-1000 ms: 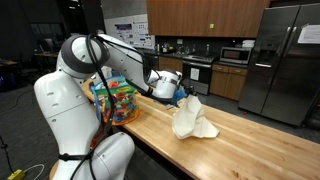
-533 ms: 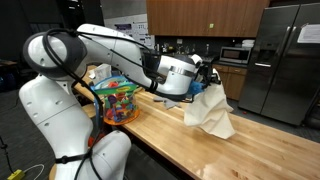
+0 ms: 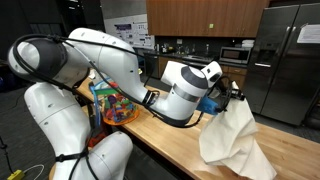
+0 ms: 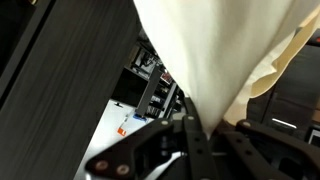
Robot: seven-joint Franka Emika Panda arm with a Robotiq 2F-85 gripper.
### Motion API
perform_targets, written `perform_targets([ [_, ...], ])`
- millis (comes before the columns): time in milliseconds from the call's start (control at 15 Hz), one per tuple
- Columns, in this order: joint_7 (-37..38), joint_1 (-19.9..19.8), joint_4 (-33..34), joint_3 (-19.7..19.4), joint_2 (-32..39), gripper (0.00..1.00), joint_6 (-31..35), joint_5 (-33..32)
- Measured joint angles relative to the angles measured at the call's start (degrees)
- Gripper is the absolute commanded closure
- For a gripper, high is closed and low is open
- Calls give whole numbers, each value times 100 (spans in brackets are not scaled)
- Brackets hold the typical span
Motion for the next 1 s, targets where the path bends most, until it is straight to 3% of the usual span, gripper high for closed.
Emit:
perform_targets([
  [467, 4, -80, -71, 925, 76, 99, 19, 2],
  [933, -2, 298, 148, 1389, 238, 99, 75, 1],
  [1000, -241, 359, 160, 1491, 242, 99, 77, 287],
])
